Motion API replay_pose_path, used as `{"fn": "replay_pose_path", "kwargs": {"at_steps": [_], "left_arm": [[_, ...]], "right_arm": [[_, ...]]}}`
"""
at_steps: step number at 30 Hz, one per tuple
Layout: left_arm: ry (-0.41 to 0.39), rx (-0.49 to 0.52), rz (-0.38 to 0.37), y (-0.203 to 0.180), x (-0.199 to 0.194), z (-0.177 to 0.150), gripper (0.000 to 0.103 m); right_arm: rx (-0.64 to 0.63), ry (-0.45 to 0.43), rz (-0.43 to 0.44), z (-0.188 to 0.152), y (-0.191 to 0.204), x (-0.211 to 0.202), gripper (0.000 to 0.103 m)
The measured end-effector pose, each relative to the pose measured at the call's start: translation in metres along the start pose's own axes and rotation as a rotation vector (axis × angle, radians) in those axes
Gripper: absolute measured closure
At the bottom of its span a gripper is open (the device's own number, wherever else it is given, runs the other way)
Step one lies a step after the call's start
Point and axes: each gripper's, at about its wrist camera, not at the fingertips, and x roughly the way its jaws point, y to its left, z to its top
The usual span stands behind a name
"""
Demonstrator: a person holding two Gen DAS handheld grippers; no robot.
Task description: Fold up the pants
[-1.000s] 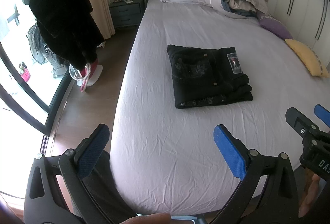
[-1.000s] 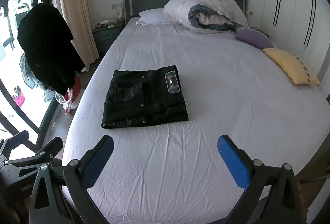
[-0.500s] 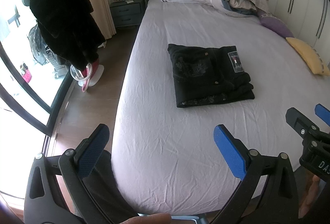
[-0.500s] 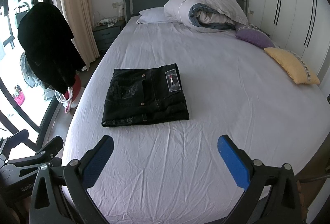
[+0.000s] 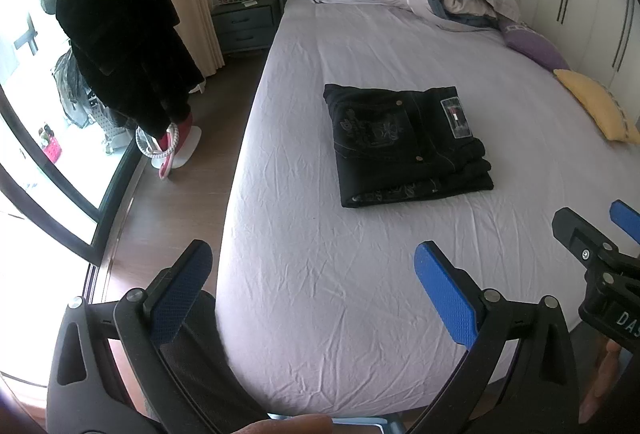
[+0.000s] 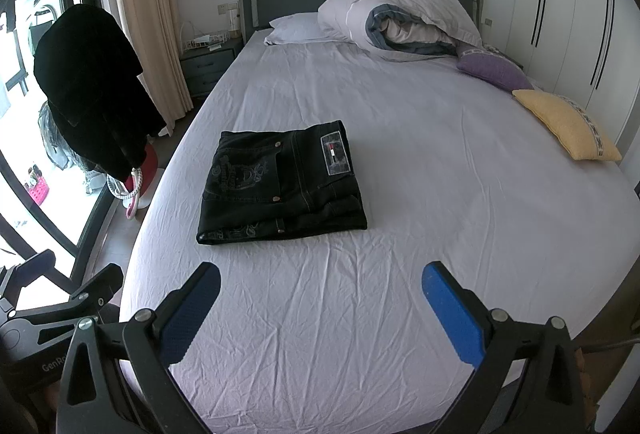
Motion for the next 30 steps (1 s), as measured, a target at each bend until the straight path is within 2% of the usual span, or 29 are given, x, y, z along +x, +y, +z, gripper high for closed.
{"fn": "replay_pose_path", "kwargs": {"at_steps": [30], "left_arm": [[0.019, 0.012, -0.027, 0.0036, 0.009, 0.0035, 0.0]], "right_arm": [[-0.001, 0.003, 0.002, 0.002, -0.001, -0.0009, 0.0]]}}
